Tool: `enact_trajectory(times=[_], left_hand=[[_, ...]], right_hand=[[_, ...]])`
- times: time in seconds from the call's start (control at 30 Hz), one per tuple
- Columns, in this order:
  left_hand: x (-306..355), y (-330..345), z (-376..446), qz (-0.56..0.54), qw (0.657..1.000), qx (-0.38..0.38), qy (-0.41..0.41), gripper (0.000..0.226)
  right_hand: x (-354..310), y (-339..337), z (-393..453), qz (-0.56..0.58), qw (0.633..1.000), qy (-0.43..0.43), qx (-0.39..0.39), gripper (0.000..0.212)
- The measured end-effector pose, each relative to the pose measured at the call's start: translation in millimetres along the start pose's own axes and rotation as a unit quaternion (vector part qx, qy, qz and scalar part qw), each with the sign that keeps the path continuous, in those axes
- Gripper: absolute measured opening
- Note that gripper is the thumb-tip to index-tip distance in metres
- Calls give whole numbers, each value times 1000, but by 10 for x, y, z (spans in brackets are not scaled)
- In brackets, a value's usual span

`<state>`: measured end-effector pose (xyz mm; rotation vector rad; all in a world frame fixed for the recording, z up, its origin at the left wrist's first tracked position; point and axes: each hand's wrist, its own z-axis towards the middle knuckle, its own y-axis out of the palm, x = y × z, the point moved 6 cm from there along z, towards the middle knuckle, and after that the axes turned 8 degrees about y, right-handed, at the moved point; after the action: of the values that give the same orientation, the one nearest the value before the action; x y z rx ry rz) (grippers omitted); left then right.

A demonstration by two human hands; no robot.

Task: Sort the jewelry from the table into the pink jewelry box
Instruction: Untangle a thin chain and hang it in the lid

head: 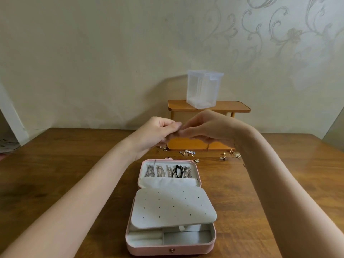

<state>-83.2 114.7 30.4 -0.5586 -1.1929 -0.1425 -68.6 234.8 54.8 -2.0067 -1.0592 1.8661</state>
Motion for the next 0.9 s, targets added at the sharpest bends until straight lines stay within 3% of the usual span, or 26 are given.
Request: enact_trajectory(times=[0.13, 0.23, 0.27, 0.33, 0.43, 0.53, 0.67, 0.9], left_hand=[[-189, -8, -2, -73, 997, 8, -11, 30], [-375, -42, 7, -141, 989, -3, -35, 29], [-480, -78, 23, -99, 994, -2, -54, 31], [-728, -173, 52, 122, 988, -22, -91, 30], [-1082, -194, 60, 349, 924, -100, -117, 19], [-1209, -212, 43, 380, 914, -83, -119, 8], [-1078, -245, 38, 383, 919, -27, -84, 12], [-536, -289, -88, 339, 940, 43, 26, 6]], right_hand=[[-46, -189, 0, 16, 991, -21, 132, 13], [-121, -241, -13, -6, 981, -58, 182, 15], [-145, -244, -16, -11, 980, -68, 186, 17], [-174, -266, -26, -17, 979, -76, 190, 17], [-148, -351, -56, -31, 974, -65, 215, 16], [-67, -400, -70, -28, 972, -52, 227, 16], [-35, -398, -99, 5, 976, -44, 215, 17], [-298, -365, -157, 36, 975, -89, 200, 16]])
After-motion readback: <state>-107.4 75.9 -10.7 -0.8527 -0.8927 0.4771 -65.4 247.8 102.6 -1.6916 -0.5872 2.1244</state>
